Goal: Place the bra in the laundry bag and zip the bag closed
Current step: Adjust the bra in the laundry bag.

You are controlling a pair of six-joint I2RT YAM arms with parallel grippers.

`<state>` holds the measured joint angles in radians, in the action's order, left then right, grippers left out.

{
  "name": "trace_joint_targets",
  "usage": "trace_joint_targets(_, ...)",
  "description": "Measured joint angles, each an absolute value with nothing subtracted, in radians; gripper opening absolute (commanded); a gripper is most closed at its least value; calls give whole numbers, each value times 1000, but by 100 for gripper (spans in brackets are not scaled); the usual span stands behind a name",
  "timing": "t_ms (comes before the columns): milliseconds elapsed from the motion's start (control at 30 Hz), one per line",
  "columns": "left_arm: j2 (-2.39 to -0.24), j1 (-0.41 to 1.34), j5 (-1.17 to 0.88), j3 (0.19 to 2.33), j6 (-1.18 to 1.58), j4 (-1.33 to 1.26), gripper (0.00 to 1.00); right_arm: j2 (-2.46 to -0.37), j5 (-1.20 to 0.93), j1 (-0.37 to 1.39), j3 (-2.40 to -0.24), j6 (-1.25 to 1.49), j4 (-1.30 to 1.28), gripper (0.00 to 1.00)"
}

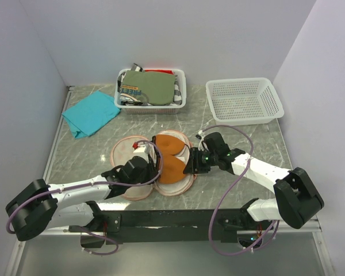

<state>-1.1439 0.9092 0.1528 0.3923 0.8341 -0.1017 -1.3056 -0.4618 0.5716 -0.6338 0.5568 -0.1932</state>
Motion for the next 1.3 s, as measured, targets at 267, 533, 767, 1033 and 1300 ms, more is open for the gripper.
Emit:
trace_joint_targets(267, -1158, 920, 134, 448, 862, -70, 20, -1316, -462, 572, -634, 557, -186, 38)
trace_joint_targets(533, -1166, 947, 117, 472, 919, -1, 20, -1325, -461, 572, -634, 556, -186, 38)
trace_joint_targets(767, -1167, 978, 117, 509, 953, 75, 20, -1325, -453, 572, -636, 549, -191, 39)
trace_joint_targets(1033, -1160, 988, 118, 526, 965, 125, 20, -1325, -447, 572, -642, 541, -197, 39)
trace_joint_targets(1300, -1142, 994, 117, 533, 968, 160, 27, -1324, -445, 572, -642, 537, -202, 39)
